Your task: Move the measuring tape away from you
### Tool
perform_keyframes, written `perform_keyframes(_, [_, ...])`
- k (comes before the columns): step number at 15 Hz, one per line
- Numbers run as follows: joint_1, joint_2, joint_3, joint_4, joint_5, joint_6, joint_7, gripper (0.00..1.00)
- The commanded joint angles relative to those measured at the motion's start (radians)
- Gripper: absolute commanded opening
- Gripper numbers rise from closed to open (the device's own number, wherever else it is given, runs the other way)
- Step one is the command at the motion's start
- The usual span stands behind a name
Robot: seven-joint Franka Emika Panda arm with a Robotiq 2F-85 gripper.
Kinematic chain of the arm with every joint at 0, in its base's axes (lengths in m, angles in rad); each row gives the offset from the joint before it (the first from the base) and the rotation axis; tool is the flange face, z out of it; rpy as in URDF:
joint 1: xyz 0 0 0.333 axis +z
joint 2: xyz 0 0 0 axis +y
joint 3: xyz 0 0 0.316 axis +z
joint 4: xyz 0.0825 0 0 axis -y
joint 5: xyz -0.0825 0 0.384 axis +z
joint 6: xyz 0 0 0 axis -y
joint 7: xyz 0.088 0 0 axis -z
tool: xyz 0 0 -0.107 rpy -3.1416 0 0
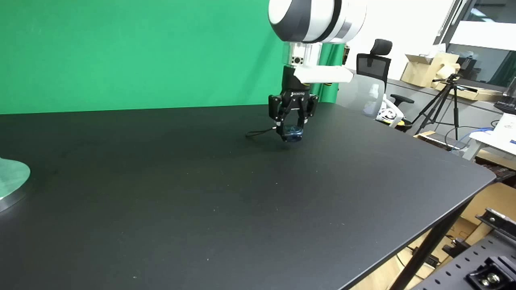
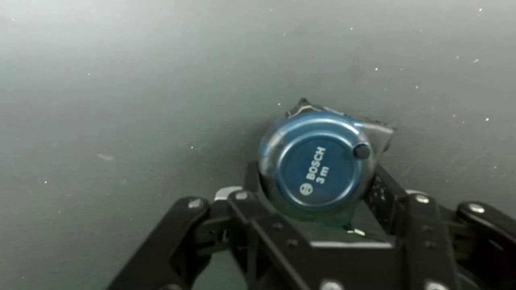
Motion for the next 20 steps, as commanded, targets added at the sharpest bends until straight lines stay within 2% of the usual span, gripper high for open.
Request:
perform_keyframes(1, [-0.011,0.013,0.004,0.023,0.003,-0.006,-0.002,0.42])
perform_keyframes(6, [-0.013,0.021,0.006,0.019,0.004,0.017,-0.008,0.42])
perform_keyframes(7, [-0.013,0.023,0.006,0.019,0.004,0.016,-0.009,0.63])
perform_keyframes(8, [-0.013,0.024,0.006,0.02,0.005,0.015,-0.009,0.92])
perform_keyframes(11, [-0.013,0.024,0.006,0.02,0.004,0.016,-0.009,1.0])
perform_keyframes(15, [-0.009,0.004,0.005,0.003,0.003,0.02,-0.005,1.0])
perform_keyframes(20, [0.013,-0.107,0.012,-0.088,-0.01,0.02,0.005,1.0])
